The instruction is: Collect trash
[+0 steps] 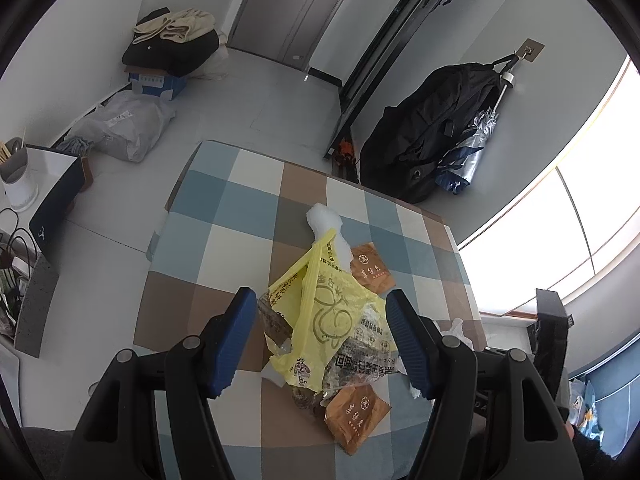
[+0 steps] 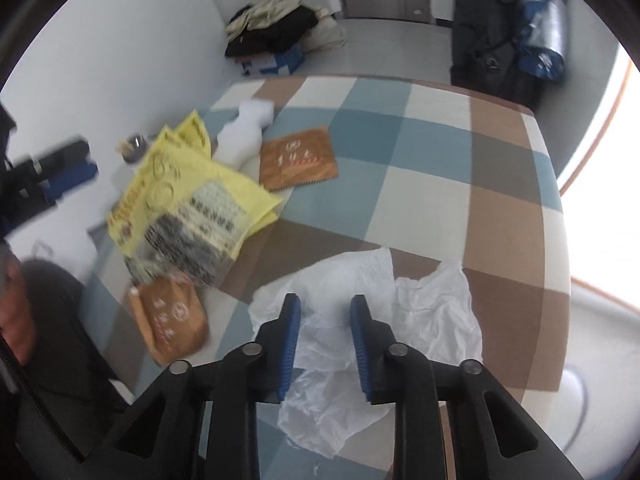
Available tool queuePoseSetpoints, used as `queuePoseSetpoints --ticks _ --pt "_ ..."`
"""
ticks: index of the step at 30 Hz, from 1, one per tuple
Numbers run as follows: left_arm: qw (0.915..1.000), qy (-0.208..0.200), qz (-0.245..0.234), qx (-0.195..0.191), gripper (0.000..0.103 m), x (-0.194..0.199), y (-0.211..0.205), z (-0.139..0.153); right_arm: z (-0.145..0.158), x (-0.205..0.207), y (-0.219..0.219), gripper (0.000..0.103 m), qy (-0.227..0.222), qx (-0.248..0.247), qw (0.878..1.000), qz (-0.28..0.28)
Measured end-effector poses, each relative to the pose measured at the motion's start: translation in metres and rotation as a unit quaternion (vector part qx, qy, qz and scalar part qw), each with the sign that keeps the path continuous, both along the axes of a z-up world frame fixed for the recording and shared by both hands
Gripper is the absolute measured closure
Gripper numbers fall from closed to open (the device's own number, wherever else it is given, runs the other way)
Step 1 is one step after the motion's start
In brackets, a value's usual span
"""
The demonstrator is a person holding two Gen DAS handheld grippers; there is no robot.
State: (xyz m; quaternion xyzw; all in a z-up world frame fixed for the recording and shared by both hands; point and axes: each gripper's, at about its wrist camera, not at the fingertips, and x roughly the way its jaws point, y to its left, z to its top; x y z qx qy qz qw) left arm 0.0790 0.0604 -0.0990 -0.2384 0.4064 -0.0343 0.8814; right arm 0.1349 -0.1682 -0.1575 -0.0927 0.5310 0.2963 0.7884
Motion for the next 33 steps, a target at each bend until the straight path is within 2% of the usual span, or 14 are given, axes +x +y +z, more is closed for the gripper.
queuePoseSetpoints --ticks 2,3,6,9,12,16,19,23,24,25,27,28,31,33 --pt "1.0 0.0 0.002 -0.006 0.04 0.0 0.002 0.0 -0.004 -0.002 0.008 0.09 -0.008 -0.018 1.0 0.013" --pt "1.0 -0.001 0.003 -0.008 0.04 0.0 0.003 0.0 -0.003 -0.002 0.009 0.1 -0.008 -0.017 1.0 0.018" --pt "0.9999 -0.002 0.004 -0.013 0.04 -0.001 0.005 0.001 0.005 -0.002 0.01 0.1 -0.012 -0.003 1.0 0.016" --pt "0.9999 -0.006 0.003 -0.012 0.04 -0.001 0.004 0.002 0.02 0.002 0.003 0.1 -0.008 0.041 0.999 -0.004" --pt "1.0 -0.009 -0.003 0.0 0.04 -0.002 0.003 0.003 0.038 0.007 -0.01 0.1 0.001 0.112 0.993 -0.024" --pt "1.0 -0.008 -0.003 0.0 0.04 -0.002 0.003 0.002 0.055 0.013 -0.023 0.1 0.033 0.209 0.977 -0.042" --pt "1.0 -0.007 -0.003 -0.002 0.04 -0.001 0.002 0.002 0.062 0.016 -0.034 0.1 0.054 0.286 0.955 -0.057" --pt "0.9999 -0.007 -0.008 0.009 0.04 -0.001 -0.003 0.002 0.061 0.023 -0.05 0.1 0.071 0.322 0.94 -0.088" --pt "0.9998 -0.008 -0.01 0.015 0.04 -0.001 -0.005 0.002 0.059 0.025 -0.053 0.1 0.064 0.311 0.943 -0.101" --pt "0.9997 -0.009 -0.012 0.02 0.04 -0.002 -0.006 0.003 0.056 0.027 -0.057 0.1 0.05 0.278 0.952 -0.117" --pt "0.9994 -0.011 -0.015 0.03 0.04 -0.003 -0.009 0.003 0.042 0.035 -0.058 0.1 0.025 0.168 0.975 -0.146" --pt "0.9992 -0.01 -0.017 0.034 0.04 -0.003 -0.011 0.003 0.033 0.039 -0.059 0.1 0.018 0.117 0.981 -0.156" --pt "0.9989 -0.006 -0.02 0.041 0.04 -0.002 -0.014 0.001 0.015 0.047 -0.066 0.1 0.0 0.027 0.984 -0.178" --pt "0.9987 -0.006 -0.02 0.046 0.04 -0.002 -0.016 0.001 0.016 0.048 -0.067 0.1 -0.022 0.002 0.984 -0.179"
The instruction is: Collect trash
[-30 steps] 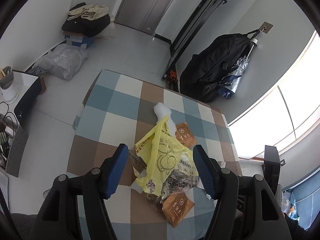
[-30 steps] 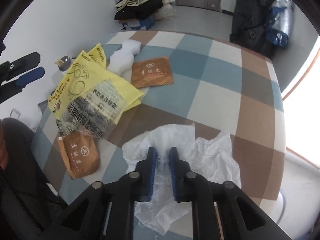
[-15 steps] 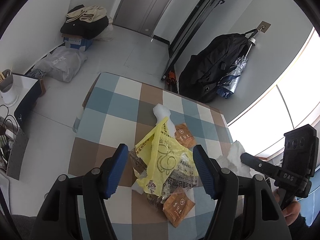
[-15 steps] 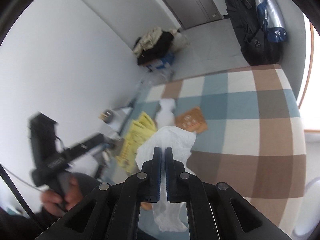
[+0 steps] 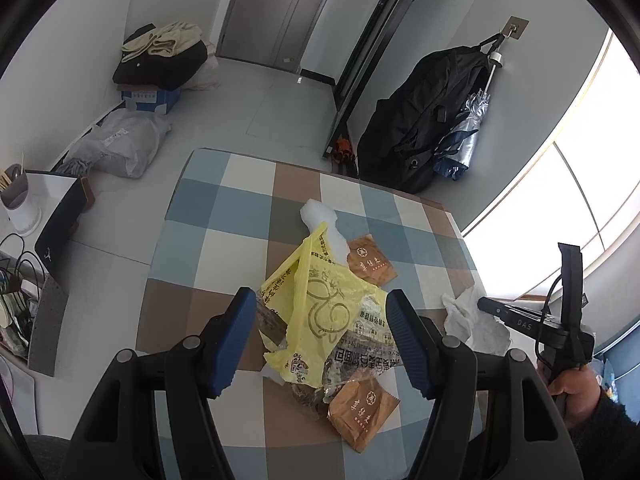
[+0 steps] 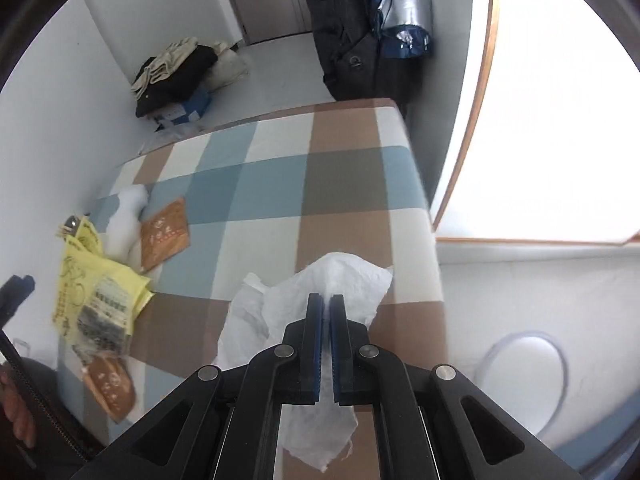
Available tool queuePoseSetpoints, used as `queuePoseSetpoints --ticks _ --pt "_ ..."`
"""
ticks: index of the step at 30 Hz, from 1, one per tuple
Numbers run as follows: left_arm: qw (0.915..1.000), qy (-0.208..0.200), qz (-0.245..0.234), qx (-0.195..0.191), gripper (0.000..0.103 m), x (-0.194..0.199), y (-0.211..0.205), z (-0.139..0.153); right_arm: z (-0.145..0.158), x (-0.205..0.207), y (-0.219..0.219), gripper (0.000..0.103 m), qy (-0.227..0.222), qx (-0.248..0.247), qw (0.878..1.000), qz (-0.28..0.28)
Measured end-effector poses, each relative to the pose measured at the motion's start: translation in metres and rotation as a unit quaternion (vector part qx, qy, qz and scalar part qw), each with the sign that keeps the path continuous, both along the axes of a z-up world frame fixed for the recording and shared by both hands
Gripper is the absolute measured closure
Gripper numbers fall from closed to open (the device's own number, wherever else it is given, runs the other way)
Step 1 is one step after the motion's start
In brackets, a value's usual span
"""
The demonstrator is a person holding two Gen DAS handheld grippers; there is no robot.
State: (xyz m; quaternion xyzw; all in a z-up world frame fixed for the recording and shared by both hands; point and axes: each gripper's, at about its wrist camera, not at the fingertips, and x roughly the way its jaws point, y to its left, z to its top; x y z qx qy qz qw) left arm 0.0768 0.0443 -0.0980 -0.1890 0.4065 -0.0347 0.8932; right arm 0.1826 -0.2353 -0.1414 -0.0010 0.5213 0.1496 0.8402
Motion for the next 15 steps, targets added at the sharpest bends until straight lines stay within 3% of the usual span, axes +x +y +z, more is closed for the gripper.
queuePoseSetpoints --ticks 1,3,8,10,14,15 --pt "1.0 0.0 0.0 0.002 0.04 0.0 -0.001 0.0 0.003 0.0 0.0 0.1 -0.005 0.006 1.0 0.004" --pt "1.0 0.0 -0.002 0.006 0.04 0.001 -0.003 0.0 0.017 -0.003 0.0 0.1 -0.017 0.063 0.998 0.025" --pt "1.0 0.004 -0.001 0.008 0.04 0.003 -0.004 -0.002 0.061 -0.016 0.006 0.1 -0.035 0.218 0.972 0.077" --pt "1.0 0.006 0.001 0.006 0.04 0.003 -0.003 -0.003 0.08 -0.019 0.011 0.1 -0.032 0.279 0.955 0.091" --pt "0.9999 0.01 0.005 -0.008 0.04 0.004 0.001 -0.004 0.095 -0.024 0.009 0.099 -0.011 0.429 0.898 0.096" --pt "0.9999 0.011 0.006 -0.011 0.04 0.004 0.002 -0.005 0.09 -0.022 0.01 0.099 0.008 0.447 0.89 0.092"
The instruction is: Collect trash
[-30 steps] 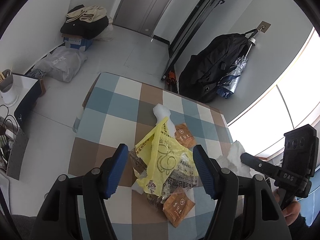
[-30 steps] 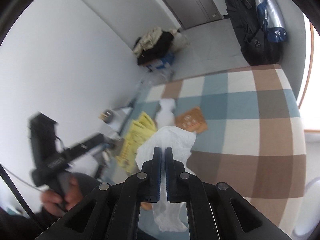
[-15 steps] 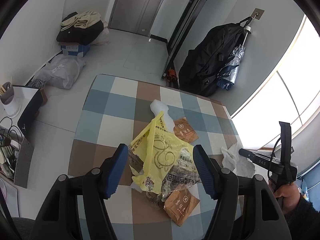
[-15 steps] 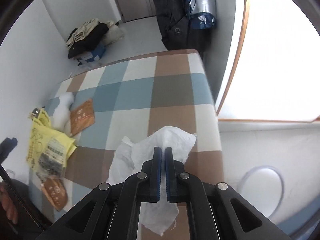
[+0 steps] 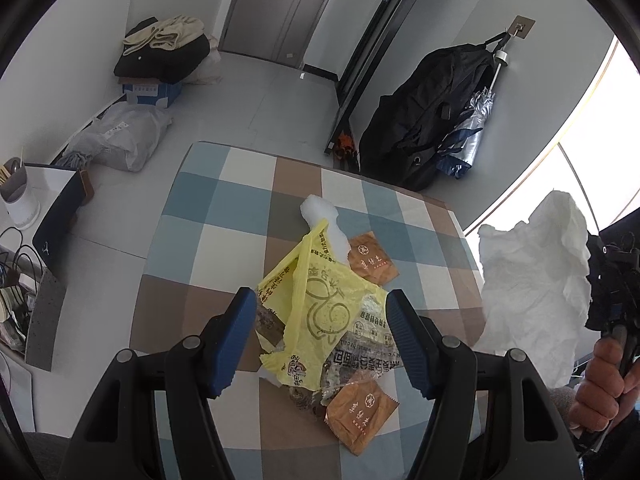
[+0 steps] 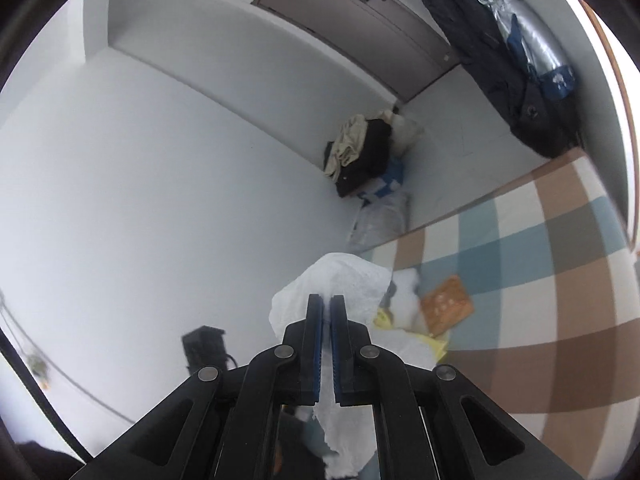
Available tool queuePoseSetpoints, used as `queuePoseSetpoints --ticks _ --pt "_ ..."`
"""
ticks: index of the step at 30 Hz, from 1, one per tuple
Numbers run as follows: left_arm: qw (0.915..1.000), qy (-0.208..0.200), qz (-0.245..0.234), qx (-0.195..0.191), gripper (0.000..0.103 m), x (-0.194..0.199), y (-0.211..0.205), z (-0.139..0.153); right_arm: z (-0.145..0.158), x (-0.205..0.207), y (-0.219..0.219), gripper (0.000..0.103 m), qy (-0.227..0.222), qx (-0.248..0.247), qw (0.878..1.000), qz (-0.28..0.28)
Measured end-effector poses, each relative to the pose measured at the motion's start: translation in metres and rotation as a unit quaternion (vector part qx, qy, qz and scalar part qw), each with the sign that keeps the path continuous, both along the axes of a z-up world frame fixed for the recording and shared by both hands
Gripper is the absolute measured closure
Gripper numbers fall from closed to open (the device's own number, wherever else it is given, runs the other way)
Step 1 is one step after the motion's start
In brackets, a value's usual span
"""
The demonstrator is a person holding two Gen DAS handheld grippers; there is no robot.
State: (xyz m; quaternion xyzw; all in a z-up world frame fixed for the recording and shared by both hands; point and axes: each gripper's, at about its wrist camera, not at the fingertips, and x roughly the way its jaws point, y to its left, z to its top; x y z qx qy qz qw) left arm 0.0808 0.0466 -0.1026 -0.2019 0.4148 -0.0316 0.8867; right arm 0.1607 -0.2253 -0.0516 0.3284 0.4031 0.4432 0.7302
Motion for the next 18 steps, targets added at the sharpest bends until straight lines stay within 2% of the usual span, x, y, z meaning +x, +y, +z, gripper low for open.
queuePoseSetpoints --ticks 1,4,7,8,10,14,18 --pt "1.0 0.0 0.001 -0.002 0.04 0.0 0.0 0.0 -0.005 0.003 0.001 0.099 0.015 0.007 1.0 0.004" --pt "1.0 0.001 0.004 -0.008 0.04 0.0 0.001 0.0 -0.017 0.01 0.001 0.099 0.024 -0.014 1.0 -0.012" --pt "1.0 -0.001 0.001 -0.008 0.04 0.0 0.001 0.001 -0.035 0.011 -0.003 0.099 0.06 0.018 0.998 -0.017" --pt "1.0 -0.002 0.0 -0.007 0.04 0.0 0.001 0.001 -0.042 0.013 -0.004 0.099 0.068 0.013 0.997 -0.022" --pt "1.0 -0.002 -0.001 -0.006 0.039 0.0 0.0 0.001 -0.065 0.019 -0.002 0.099 0.099 -0.013 0.995 -0.013" --pt "1.0 0.001 -0.001 -0.009 0.04 0.0 0.0 0.0 -0.102 0.023 -0.002 0.096 0.137 -0.119 0.983 -0.027" --pt "0.9999 0.005 -0.001 -0.012 0.04 0.001 0.001 -0.001 -0.116 0.024 -0.004 0.094 0.136 -0.222 0.965 -0.027"
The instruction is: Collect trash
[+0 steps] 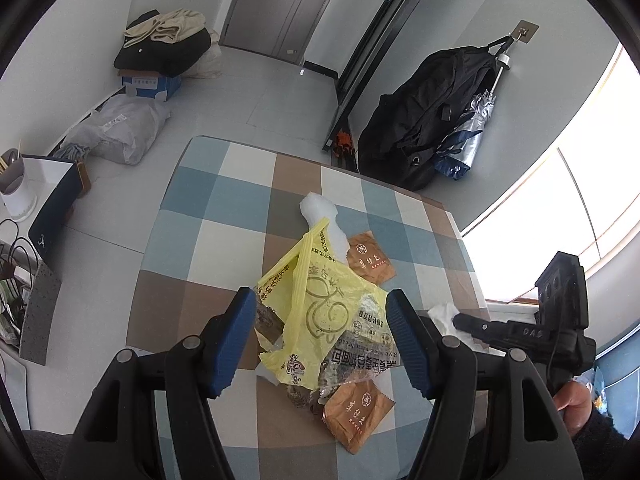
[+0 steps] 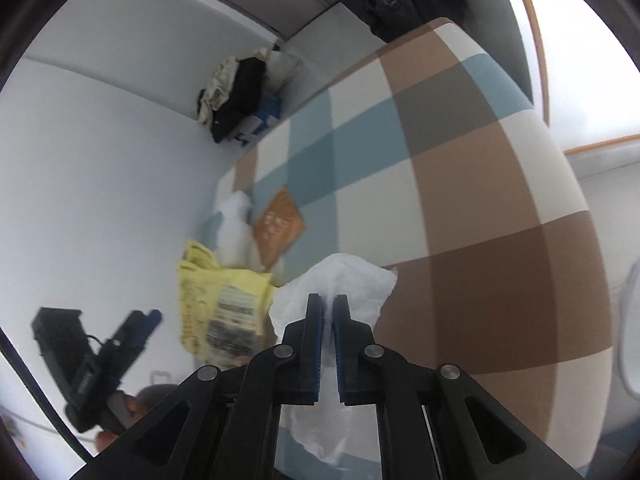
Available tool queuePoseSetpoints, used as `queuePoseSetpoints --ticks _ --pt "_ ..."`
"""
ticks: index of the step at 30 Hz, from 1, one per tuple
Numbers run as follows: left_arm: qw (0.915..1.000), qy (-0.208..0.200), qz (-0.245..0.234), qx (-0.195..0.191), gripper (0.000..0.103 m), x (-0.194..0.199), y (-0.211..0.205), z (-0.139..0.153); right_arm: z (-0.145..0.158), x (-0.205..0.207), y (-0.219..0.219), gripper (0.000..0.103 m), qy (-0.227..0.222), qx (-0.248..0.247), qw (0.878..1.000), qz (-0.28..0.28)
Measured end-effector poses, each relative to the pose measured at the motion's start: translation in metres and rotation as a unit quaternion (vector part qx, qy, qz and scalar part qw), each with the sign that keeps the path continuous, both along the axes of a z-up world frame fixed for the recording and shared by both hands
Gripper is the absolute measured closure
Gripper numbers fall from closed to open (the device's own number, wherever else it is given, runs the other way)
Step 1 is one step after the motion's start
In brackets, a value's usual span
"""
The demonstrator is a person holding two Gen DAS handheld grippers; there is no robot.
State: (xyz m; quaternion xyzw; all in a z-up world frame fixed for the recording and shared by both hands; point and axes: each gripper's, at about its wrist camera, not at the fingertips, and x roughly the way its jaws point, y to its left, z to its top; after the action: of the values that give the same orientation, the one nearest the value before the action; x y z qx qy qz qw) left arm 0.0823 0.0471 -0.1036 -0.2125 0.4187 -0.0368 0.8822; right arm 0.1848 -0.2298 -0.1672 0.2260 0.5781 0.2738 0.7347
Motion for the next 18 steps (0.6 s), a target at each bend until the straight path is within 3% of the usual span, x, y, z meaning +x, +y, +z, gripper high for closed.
queuePoseSetpoints --ticks 2,4,6,9,14,18 --pt "1.0 0.001 -0.001 0.0 0.04 0.001 -0.001 0.0 0.002 -0.001 -0.001 0.086 -0.014 -0.029 0.999 0.015" --pt "1.0 0.002 -0.003 0.0 0.04 0.003 -0.002 -0.001 0.008 -0.004 -0.002 0.055 -0.036 -0.064 0.997 0.023" --pt "1.0 0.002 -0.004 0.0 0.04 0.004 -0.003 -0.001 0.017 -0.007 -0.005 0.045 -0.07 -0.097 0.993 0.025" --pt "1.0 0.003 -0.007 -0.001 0.04 0.004 -0.005 -0.002 0.031 -0.01 -0.009 0.044 -0.105 -0.141 0.984 0.038" --pt "1.0 0.003 -0.007 -0.002 0.04 0.004 -0.004 -0.001 0.05 -0.016 0.008 0.044 -0.141 -0.139 0.977 0.082" --pt "0.9999 0.0 0.005 -0.014 0.04 0.004 0.003 0.0 0.059 -0.025 0.046 0.044 -0.186 -0.192 0.953 0.143"
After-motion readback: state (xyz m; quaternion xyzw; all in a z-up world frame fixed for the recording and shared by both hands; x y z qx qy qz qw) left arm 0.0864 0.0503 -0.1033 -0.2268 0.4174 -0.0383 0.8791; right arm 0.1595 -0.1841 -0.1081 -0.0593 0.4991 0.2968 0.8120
